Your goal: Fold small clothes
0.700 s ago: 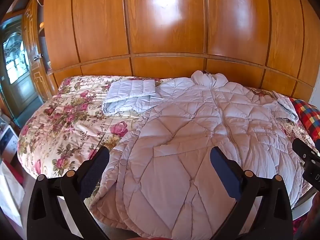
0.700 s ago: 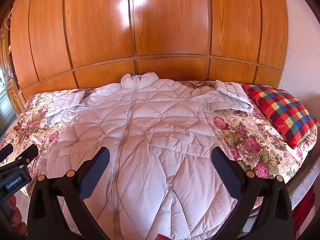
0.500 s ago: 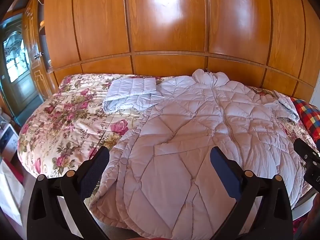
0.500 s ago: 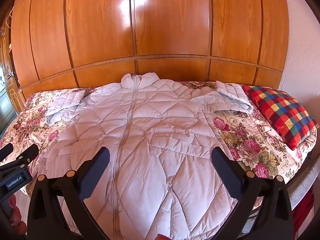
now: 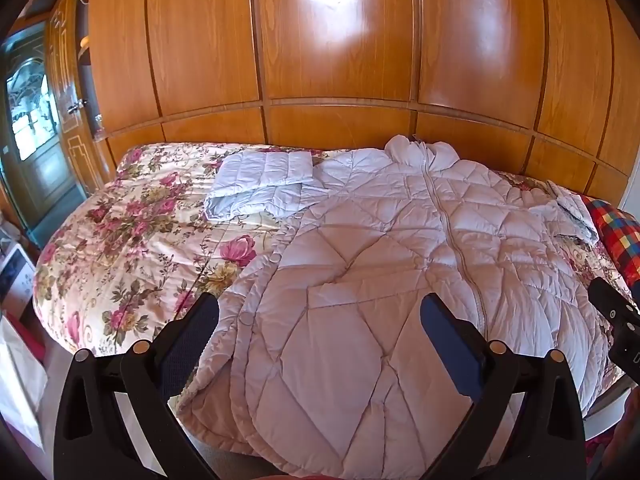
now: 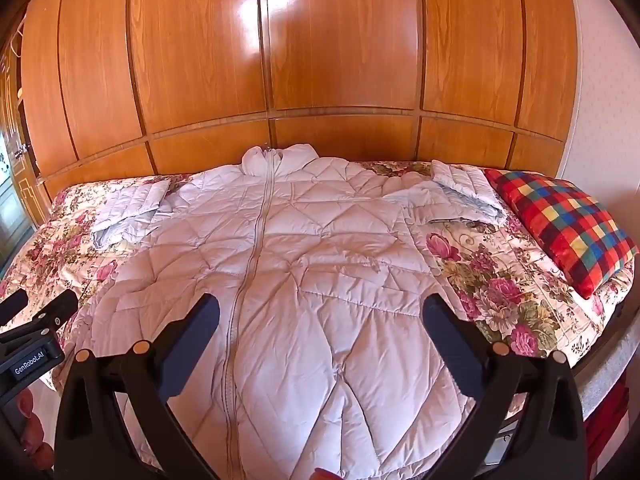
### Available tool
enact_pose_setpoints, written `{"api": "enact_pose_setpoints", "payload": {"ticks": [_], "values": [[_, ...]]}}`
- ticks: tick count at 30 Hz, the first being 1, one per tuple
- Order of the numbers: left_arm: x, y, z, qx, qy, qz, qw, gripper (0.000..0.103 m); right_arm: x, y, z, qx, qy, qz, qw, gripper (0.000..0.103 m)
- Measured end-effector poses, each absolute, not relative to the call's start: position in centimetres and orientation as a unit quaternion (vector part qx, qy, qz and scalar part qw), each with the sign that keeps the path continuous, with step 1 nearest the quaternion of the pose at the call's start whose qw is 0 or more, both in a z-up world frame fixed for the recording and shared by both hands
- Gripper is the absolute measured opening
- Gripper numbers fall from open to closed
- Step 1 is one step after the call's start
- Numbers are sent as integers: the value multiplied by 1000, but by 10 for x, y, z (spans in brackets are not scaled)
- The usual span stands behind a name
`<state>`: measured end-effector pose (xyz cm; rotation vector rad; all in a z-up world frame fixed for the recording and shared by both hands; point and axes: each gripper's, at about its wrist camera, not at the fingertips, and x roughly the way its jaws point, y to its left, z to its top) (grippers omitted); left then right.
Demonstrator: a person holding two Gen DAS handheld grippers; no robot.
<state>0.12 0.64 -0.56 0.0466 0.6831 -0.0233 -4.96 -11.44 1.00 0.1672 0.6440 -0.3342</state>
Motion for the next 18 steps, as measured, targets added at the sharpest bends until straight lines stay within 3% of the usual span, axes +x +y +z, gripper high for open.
{"api": "enact_pose_setpoints", "payload": {"ticks": [18], "values": [[1,7,-8,21,341,-13,940,100,-49,-118,5,84,319,-161,930,101]]}}
